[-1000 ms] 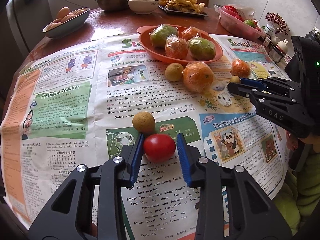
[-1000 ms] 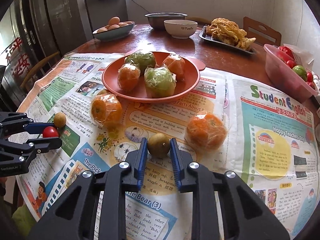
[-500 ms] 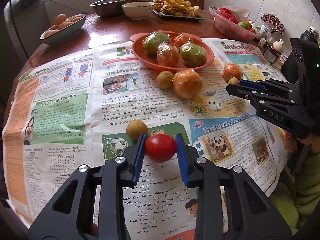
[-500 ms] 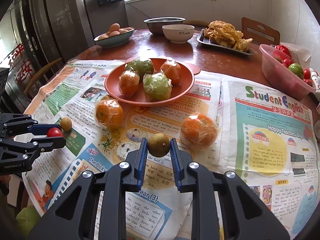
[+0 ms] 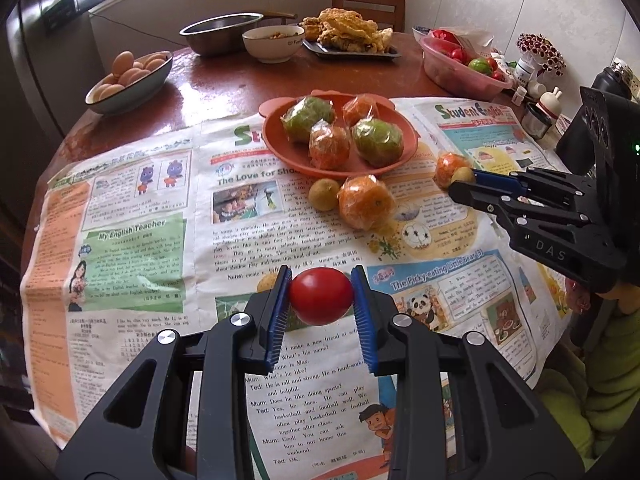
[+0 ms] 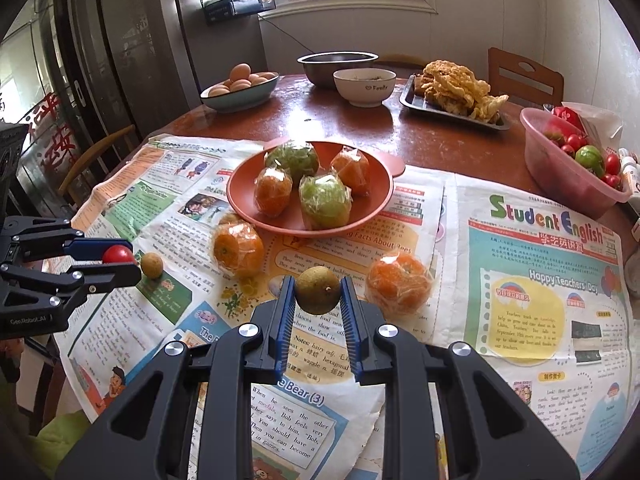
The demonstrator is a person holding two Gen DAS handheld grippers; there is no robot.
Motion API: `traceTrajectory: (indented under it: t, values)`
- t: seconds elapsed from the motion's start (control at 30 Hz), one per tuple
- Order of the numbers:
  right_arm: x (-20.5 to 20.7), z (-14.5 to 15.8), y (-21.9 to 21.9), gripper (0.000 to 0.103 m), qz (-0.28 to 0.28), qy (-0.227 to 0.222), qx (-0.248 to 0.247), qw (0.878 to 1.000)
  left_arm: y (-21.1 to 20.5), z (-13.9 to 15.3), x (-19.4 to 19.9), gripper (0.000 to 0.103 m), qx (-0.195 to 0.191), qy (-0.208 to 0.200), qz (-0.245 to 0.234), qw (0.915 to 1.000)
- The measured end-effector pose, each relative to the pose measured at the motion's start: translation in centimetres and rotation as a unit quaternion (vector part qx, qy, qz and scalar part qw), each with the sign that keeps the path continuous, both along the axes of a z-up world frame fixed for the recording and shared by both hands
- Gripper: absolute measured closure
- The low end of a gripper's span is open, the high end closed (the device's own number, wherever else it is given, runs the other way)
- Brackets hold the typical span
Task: Organize fruits
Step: 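Lift and carry the tomato and kiwi over the orange plate with both tools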
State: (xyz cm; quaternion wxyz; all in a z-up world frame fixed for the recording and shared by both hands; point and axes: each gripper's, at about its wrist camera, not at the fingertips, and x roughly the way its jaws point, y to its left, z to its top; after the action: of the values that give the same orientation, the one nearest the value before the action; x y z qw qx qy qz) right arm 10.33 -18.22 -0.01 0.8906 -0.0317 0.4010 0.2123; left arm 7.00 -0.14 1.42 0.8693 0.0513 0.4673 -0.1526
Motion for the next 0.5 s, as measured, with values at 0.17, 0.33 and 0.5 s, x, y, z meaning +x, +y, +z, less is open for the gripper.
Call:
traceTrajectory:
  t: [0.17,0.33,0.5]
  values:
    - [0.6,1.1,-0.3,0.081,-0.001,-0.008,0.003,1.000,-0.3,1.2,1.2,0.080,-0.002,-0.008,-0.002,1.0000]
    - [1.6,2.2,-0.6,0.081,-0.003,-0.016,-0.001,1.000,-0.8,1.9,2.9,0.080,-0.002,-0.013,-0.005,0.9999]
    - [2.8,3.0,-1.0,0.081,-0.005,-0.023,-0.003,1.000,-1.4,2.4,4.8,0.080,-0.003,-0.017,-0.009,0.9998]
